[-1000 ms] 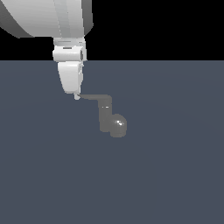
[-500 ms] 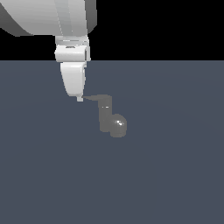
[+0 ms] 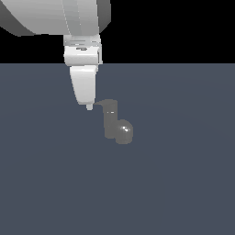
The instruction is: Turn on the faucet by rotating a designated handle.
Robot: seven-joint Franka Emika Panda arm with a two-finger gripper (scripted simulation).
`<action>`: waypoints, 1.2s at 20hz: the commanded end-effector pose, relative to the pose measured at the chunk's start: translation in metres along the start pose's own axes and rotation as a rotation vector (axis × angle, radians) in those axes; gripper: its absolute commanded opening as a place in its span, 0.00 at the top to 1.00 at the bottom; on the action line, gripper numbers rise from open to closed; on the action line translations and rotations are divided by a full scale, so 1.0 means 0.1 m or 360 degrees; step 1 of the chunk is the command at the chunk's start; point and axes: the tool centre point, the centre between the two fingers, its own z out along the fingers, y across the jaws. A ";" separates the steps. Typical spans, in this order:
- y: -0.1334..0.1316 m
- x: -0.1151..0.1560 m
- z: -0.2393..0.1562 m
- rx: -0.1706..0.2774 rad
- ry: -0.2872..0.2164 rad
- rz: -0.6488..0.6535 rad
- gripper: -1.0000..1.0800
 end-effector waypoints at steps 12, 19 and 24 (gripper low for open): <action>0.18 0.48 0.00 -0.0005 0.0001 0.0009 1.00; 0.27 0.88 0.01 -0.0010 0.0002 0.0016 1.00; 0.15 0.77 0.00 -0.0004 0.0001 -0.0039 1.00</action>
